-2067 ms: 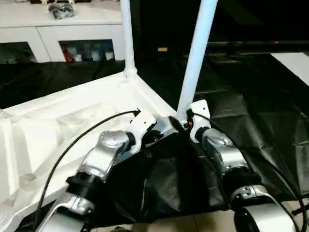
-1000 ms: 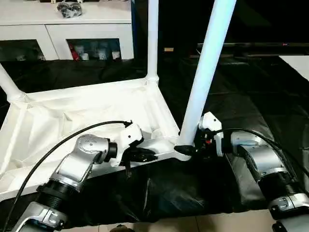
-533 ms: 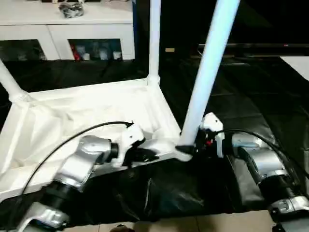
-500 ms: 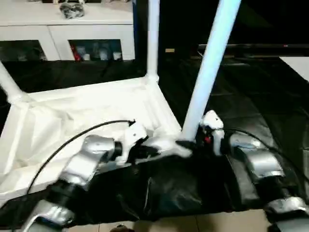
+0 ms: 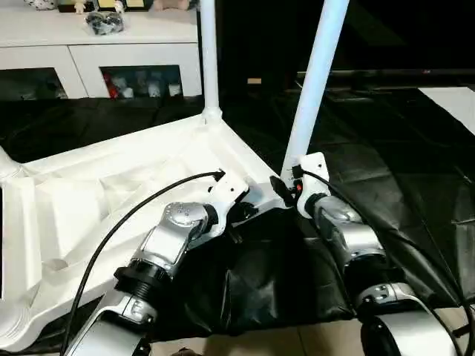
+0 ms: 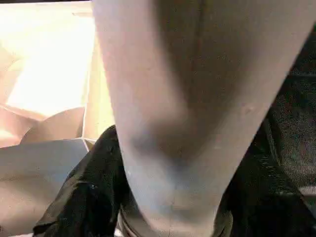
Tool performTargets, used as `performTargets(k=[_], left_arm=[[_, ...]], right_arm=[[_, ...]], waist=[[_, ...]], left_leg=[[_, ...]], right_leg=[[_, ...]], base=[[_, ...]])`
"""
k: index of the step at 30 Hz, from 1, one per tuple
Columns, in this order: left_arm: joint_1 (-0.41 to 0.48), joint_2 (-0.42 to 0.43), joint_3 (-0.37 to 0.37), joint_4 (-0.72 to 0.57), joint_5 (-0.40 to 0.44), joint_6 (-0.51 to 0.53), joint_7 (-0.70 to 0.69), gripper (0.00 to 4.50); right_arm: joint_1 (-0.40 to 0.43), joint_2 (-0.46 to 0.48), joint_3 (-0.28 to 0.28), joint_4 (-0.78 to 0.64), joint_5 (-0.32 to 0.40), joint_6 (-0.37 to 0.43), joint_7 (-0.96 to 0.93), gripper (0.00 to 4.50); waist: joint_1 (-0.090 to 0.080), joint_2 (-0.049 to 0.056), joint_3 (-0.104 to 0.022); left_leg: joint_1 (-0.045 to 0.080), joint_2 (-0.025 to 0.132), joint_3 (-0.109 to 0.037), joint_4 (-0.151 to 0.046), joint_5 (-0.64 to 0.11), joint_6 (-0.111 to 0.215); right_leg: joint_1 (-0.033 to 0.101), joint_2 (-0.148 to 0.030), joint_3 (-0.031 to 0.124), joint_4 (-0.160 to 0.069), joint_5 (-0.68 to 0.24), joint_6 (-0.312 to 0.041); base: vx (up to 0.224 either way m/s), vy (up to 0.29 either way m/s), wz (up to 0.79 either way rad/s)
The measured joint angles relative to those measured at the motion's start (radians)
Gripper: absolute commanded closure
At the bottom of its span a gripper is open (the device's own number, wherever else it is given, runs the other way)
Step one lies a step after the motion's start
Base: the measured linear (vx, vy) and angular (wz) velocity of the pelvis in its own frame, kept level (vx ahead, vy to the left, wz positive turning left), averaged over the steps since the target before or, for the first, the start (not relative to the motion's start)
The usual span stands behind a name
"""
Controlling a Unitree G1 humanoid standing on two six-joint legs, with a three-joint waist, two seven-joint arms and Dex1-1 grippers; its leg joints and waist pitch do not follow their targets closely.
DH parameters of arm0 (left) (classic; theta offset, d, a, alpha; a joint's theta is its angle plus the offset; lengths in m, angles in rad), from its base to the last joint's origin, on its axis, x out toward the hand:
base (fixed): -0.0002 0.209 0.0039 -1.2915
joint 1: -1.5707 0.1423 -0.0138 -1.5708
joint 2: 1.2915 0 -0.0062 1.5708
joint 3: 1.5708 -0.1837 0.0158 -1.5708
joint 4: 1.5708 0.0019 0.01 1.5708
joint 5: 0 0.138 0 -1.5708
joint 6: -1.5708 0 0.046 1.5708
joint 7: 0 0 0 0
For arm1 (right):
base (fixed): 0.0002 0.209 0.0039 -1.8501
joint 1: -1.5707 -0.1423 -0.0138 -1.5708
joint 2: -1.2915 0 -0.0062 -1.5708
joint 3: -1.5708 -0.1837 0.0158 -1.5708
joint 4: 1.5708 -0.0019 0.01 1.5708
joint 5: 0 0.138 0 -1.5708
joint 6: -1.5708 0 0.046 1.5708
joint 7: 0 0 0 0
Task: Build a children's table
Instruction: Rotate leg to tighten
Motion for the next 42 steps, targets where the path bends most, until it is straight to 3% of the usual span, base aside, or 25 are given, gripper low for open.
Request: performTargets(k=[5, 9, 16, 22, 27, 42], left_arm=[[0.004, 0.016, 0.004, -0.012, -0.004, -0.004, -0.03, 4.5], [0.024, 0.065, 0.004, -0.05, -0.014, -0.007, -0.1, 4.5], [0.055, 0.146, -0.008, -0.106, -0.06, -0.025, -0.258, 4.5], [0.065, 0.201, -0.023, -0.138, -0.084, -0.027, -0.359, 4.5], [0.086, 0.237, -0.031, -0.168, -0.094, -0.027, -0.419, 4.5], [0.099, 0.257, -0.038, -0.183, -0.102, -0.016, -0.461, 4.5]], right_arm=[[0.0, -0.003, 0.003, -0.001, -0.001, -0.015, 0.047, 0.94], [0.004, -0.068, 0.062, -0.021, -0.009, -0.015, 0.227, 0.57], [0.044, -0.21, 0.13, -0.115, 0.009, -0.022, 0.563, 0.57], [0.053, -0.26, 0.159, -0.139, 0.039, -0.038, 0.726, 0.57], [0.058, -0.296, 0.178, -0.165, 0.051, -0.019, 0.834, 1.08], [0.075, -0.316, 0.194, -0.211, 0.06, -0.012, 0.893, 2.4]], waist=[[-0.006, 0.0, 0.0], [-0.011, 0.0, 0.0], [-0.008, 0.0, 0.0], [0.009, 0.0, 0.0], [0.019, 0.0, 0.0], [0.022, 0.0, 0.0]], left_leg=[[-0.001, 0.0, 0.0, -0.001, 0.0, 0.0], [-0.002, 0.001, 0.0, -0.002, 0.0, 0.0], [-0.01, 0.002, 0.0, -0.003, 0.0, 0.0], [-0.014, 0.003, 0.0, 0.001, 0.0, 0.0], [-0.014, 0.003, 0.0, 0.001, 0.0, 0.0], [-0.014, 0.003, 0.0, 0.002, 0.0, 0.0]], right_leg=[[-0.001, 0.0, 0.0, 0.0, 0.0, 0.0], [-0.003, 0.0, -0.001, 0.001, 0.001, -0.002], [-0.011, 0.001, -0.001, 0.001, -0.001, 0.0], [-0.014, 0.002, -0.002, 0.002, 0.0, -0.001], [-0.014, 0.002, -0.002, 0.003, 0.0, -0.002], [-0.013, 0.002, -0.002, 0.003, 0.0, -0.002]], base=[[0.0, 0.0, 0.0], [0.0, 0.0, 0.0], [0.0, 0.0, 0.0], [0.0, 0.0, 0.0], [0.0, 0.0, 0.0], [0.0, 0.0, 0.0]])
